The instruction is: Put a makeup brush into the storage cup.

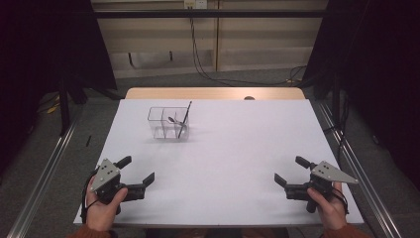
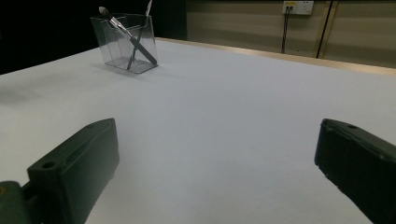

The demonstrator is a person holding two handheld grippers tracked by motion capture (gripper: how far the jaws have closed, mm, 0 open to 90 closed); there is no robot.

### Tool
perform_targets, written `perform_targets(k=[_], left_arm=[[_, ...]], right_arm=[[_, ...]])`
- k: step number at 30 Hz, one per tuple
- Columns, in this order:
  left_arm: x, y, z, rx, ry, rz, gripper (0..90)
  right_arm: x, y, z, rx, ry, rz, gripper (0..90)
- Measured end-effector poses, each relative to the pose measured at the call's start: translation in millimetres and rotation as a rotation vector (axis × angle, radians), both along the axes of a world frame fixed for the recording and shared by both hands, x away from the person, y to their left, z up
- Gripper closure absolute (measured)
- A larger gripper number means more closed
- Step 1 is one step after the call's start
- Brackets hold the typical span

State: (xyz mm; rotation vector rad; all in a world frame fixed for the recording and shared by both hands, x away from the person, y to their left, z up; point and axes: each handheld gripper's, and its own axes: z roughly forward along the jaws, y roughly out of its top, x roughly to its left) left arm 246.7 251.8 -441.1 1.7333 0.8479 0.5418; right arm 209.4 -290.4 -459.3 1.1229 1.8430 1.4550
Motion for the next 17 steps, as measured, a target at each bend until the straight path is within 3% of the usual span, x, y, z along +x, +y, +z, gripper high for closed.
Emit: perform_targets(k=[17], left_arm=[[1.1,5.8,-0.5,-0.013,0.018,0.028,2.9]], right_arm=[[1.1,0.3,-0.4,-0.002,0.003,0.008,0.0]])
